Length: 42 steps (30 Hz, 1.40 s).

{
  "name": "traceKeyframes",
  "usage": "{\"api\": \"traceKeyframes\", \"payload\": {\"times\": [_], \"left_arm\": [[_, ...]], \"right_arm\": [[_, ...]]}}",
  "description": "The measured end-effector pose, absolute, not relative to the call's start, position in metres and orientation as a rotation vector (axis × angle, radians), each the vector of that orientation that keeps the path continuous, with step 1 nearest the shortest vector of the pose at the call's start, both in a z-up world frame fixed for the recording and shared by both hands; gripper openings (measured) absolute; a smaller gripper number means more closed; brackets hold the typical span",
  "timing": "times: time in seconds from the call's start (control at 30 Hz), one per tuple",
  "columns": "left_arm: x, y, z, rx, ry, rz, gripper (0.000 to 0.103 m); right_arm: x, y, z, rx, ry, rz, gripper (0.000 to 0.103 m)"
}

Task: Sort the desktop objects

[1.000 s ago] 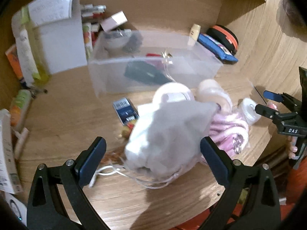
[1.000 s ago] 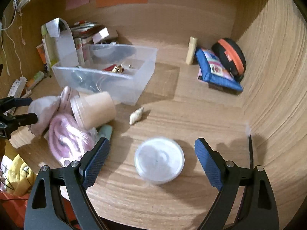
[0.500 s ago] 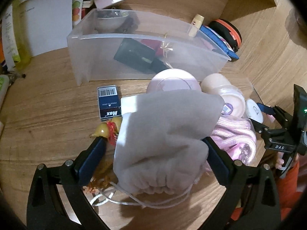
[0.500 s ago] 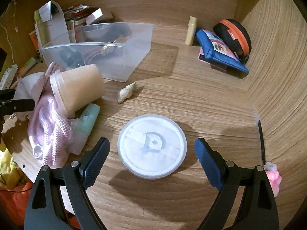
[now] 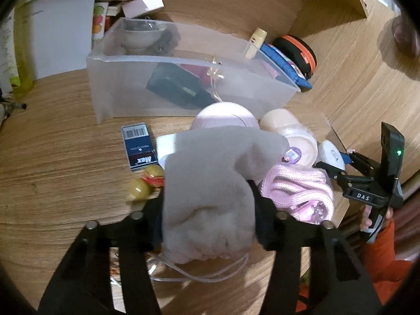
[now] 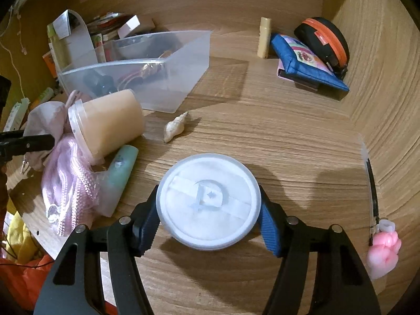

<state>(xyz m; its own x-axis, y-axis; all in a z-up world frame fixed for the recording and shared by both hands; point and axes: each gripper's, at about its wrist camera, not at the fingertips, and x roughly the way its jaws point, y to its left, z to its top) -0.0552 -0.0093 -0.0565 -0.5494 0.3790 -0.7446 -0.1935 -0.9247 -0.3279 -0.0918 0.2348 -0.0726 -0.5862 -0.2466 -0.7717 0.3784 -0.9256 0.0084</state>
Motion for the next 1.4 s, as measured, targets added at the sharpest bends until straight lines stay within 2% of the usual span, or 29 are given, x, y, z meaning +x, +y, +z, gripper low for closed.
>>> {"api": "traceKeyframes", "payload": {"times": [0.27, 0.87, 1.0, 1.27, 1.4], "left_arm": [[-0.050, -0.015, -0.043, -1.228, -0.332, 2.518, 0.040], [-0.053, -0.060, 0.005, -1.032, -0.437, 2.675, 0.040], [-0.061, -0.059, -0.002, -1.051, -0.428, 2.703, 0.040], [-0.078, -0.062, -0.057, -1.299, -0.397, 2.673, 0.040], [-0.069, -0.066, -0.063, -1.334, -0.372, 2.637, 0.049]], "right_arm": [[-0.087, 0.240, -0.052, 1.106, 0.208, -2.547, 0.062], [-0.086, 0.233, -0.012, 0.975, 0.209, -2.556, 0.062], [-0.088, 0.226, -0.010, 0.962, 0.210, -2.540, 0.062], [-0.092, 0.211, -0.022, 0.999, 0.225, -2.480, 0.062], [-0.094, 0.205, -0.023, 1.004, 0.239, -2.467, 0.062]]}}
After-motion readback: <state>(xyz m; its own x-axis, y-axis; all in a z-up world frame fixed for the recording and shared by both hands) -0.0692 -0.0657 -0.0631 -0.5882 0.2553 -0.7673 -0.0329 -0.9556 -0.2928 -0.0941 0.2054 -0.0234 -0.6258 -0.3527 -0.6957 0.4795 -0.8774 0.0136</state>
